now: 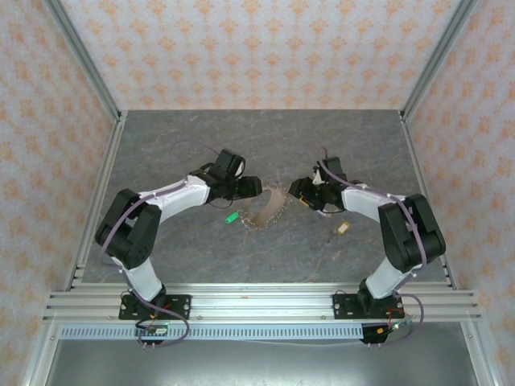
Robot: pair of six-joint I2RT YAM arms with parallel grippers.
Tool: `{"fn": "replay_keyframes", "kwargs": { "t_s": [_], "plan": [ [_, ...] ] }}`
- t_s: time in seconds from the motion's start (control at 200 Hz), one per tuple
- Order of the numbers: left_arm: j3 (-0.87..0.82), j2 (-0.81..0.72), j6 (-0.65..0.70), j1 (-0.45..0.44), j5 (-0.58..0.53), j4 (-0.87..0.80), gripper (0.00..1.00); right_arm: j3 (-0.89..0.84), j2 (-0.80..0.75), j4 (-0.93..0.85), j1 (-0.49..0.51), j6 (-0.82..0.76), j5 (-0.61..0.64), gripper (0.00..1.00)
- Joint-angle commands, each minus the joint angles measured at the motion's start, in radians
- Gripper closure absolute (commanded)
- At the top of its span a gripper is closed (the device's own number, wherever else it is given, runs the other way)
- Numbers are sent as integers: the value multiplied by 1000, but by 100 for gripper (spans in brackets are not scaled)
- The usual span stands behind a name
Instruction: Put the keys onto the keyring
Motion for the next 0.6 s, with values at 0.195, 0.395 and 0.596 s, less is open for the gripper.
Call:
{"fn": "replay_keyframes", "kwargs": {
  "t_s": [0.195,0.395,0.596],
  "plan": [
    [71,62,44,-5,-54,-116,40,74,89,33,6,11,-52,51],
    [103,102,79,-5,-50,-145,41,104,140,35,12,12,-74,50],
    [111,131,78,-5,-43,-141,51,113,174,36,13,3,-86,50]
  ]
}}
